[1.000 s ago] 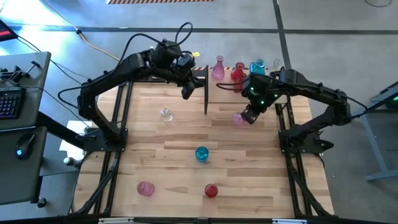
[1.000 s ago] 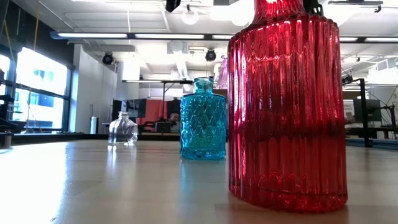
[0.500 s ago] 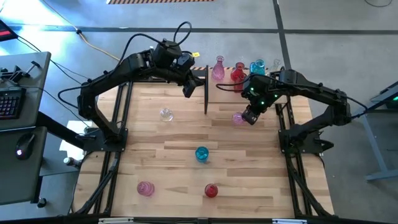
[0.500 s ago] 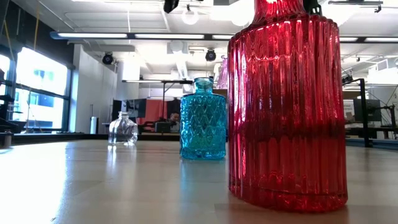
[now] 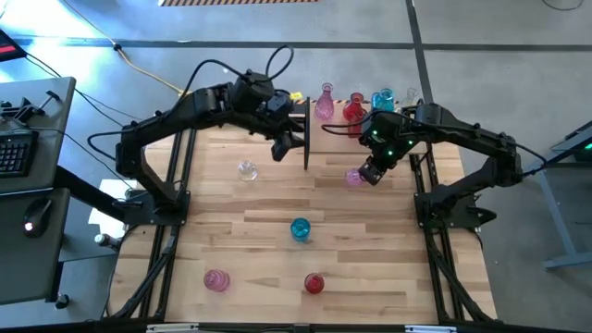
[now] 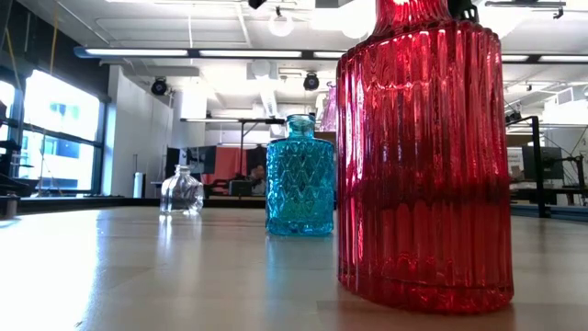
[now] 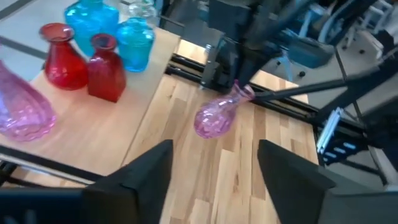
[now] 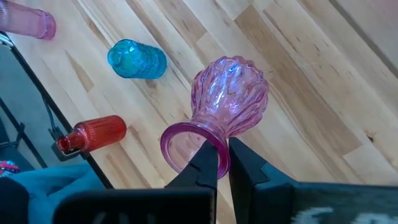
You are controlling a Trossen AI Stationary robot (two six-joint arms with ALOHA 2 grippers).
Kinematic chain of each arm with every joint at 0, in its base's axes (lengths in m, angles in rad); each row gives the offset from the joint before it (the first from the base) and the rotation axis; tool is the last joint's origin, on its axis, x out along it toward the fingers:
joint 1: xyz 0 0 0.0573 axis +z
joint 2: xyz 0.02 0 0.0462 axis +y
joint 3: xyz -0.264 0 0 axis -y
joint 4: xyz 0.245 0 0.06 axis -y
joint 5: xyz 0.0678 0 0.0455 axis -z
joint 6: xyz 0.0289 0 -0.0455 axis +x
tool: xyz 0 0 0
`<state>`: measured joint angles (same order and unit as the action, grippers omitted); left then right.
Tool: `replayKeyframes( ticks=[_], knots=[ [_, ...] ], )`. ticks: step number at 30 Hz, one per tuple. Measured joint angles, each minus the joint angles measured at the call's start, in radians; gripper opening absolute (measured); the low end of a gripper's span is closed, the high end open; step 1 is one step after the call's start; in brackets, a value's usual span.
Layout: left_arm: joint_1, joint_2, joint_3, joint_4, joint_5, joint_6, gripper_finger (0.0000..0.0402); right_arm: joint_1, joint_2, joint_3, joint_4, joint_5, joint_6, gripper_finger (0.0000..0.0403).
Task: Sort vases onto shelf
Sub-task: Put the right pink vase on the shelf aligned with the pink vase
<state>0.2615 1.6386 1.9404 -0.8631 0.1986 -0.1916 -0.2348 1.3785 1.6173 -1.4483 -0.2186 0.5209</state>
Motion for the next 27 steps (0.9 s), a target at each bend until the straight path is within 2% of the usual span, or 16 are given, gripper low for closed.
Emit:
replayKeyframes(
  ticks=[5, 9, 21, 27],
  knots=[
    [-0.036, 0.000, 0.000, 0.000, -0.002, 0.018, 0.0269, 0.000, 0.000, 0.000, 0.000, -0.001, 0.014, 0.0000],
    [-0.066, 0.000, 0.000, 0.000, -0.002, 0.014, 0.0284, 0.000, 0.000, 0.000, 0.001, -0.002, 0.021, 0.0000],
    [-0.157, 0.048, 0.002, -0.004, -0.003, 0.036, 0.0292, 0.003, 0.000, 0.000, 0.024, -0.066, 0.040, 0.0000],
    [-0.184, 0.089, 0.002, 0.001, -0.001, 0.027, 0.0292, 0.043, 0.000, 0.000, 0.025, -0.077, 0.065, 0.0000]
  ],
)
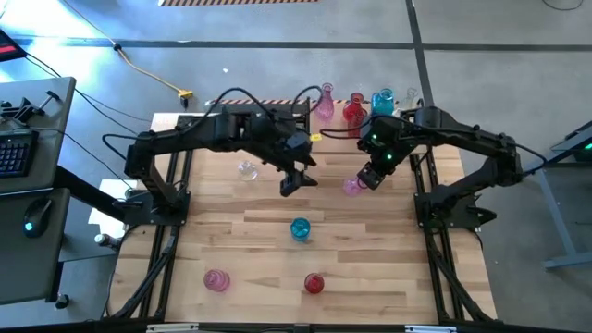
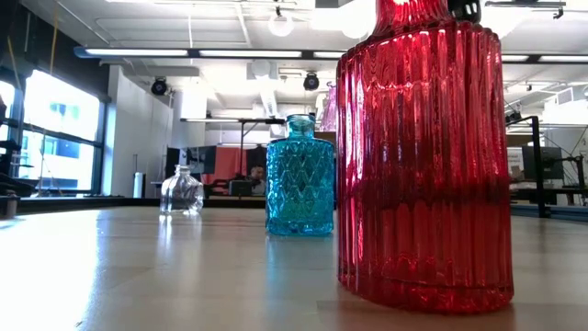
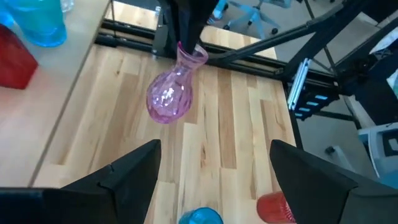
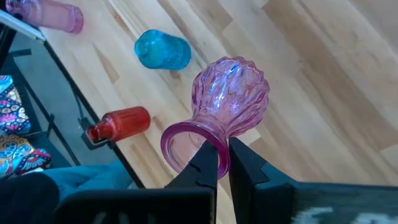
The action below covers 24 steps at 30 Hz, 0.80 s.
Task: Sort vases onto shelf
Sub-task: Put the right pink vase on the shelf aligned with the pink vase
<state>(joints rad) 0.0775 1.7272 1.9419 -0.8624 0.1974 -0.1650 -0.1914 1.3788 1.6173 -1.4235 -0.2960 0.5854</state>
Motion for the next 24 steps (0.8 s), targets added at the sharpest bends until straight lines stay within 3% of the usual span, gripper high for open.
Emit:
replayKeyframes(
  ticks=[10, 14, 24],
  knots=[
    [-0.007, 0.104, 0.000, 0.016, -0.008, -0.021, 0.0292, 0.062, 0.000, 0.000, 0.080, -0.001, 0.044, 0.0000],
    [-0.008, 0.151, -0.001, 0.028, -0.003, -0.110, 0.0292, 0.076, -0.001, 0.000, 0.097, 0.000, 0.064, 0.0000],
    [-0.013, 0.207, -0.001, 0.219, 0.003, -0.138, 0.0292, 0.081, -0.002, 0.000, 0.114, 0.004, 0.069, 0.0000]
  ],
)
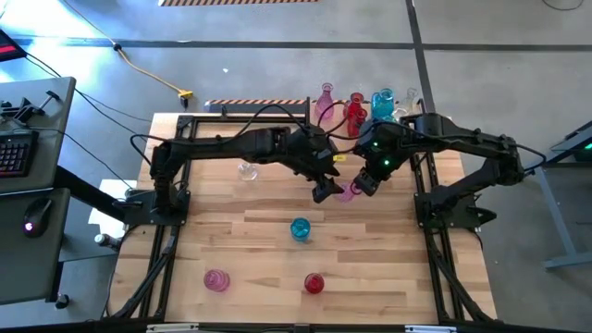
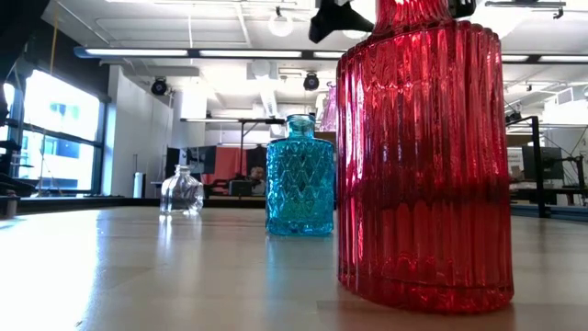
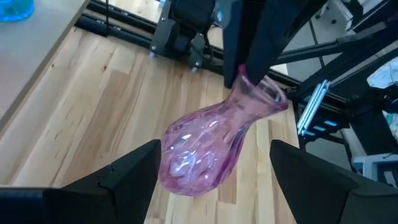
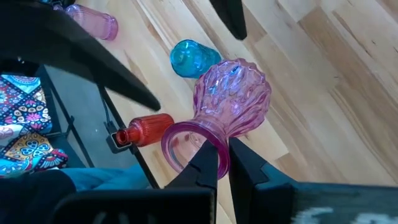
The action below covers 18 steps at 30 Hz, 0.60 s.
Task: Sort vases onto shelf
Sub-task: Put the right pink vase on the shelf aligned with the pink vase
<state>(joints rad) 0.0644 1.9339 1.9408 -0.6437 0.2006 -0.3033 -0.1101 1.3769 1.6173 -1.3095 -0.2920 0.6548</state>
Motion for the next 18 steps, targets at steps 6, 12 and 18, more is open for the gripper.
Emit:
replayKeyframes(
  ticks=[6, 12, 18],
  knots=[
    [-0.001, 0.000, 0.000, 0.012, -0.001, -0.029, 0.0292, 0.000, 0.001, 0.000, 0.008, 0.003, 0.002, 0.0000],
    [-0.002, 0.000, 0.000, 0.011, -0.001, -0.034, 0.0292, 0.000, 0.002, 0.000, 0.041, 0.002, 0.003, 0.0000],
    [-0.012, 0.000, 0.000, 0.014, -0.004, 0.057, 0.0292, 0.000, 0.002, 0.000, 0.050, 0.000, 0.004, 0.0000]
  ],
)
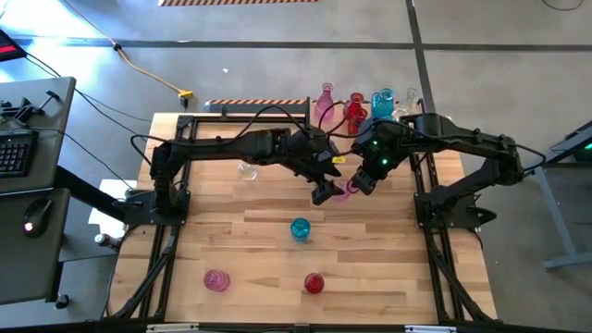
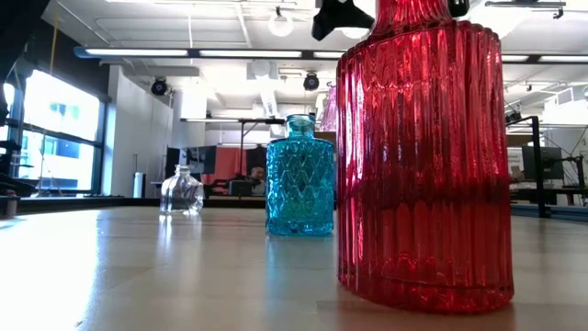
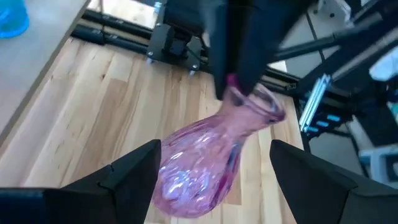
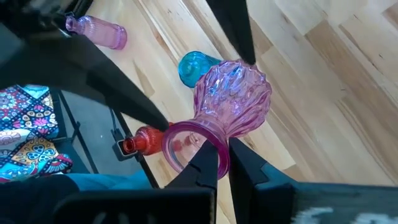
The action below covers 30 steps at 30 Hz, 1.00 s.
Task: Sort vases onto shelf
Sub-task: Put the right pink vase on the shelf aligned with the pink vase
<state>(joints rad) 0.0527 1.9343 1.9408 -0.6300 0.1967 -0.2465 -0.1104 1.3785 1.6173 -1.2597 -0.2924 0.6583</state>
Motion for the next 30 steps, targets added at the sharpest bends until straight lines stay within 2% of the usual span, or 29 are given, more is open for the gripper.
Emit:
replayKeyframes(
  ticks=[3, 10, 16, 30],
  knots=[
    [-0.015, 0.000, 0.000, 0.001, -0.017, 0.064, 0.0292, 0.000, 0.000, 0.000, 0.010, -0.008, 0.020, 0.0000],
    [-0.050, 0.000, 0.000, 0.012, -0.154, 0.208, 0.0292, 0.000, 0.000, 0.000, 0.021, -0.012, 0.042, 0.0000],
    [-0.066, 0.000, 0.000, 0.032, -0.258, 0.196, 0.0292, 0.000, 0.001, 0.000, 0.071, -0.030, 0.052, 0.0000],
    [-0.065, 0.000, 0.000, 0.027, -0.267, 0.148, 0.0292, 0.000, 0.001, 0.000, 0.103, -0.029, 0.057, 0.0000]
  ],
)
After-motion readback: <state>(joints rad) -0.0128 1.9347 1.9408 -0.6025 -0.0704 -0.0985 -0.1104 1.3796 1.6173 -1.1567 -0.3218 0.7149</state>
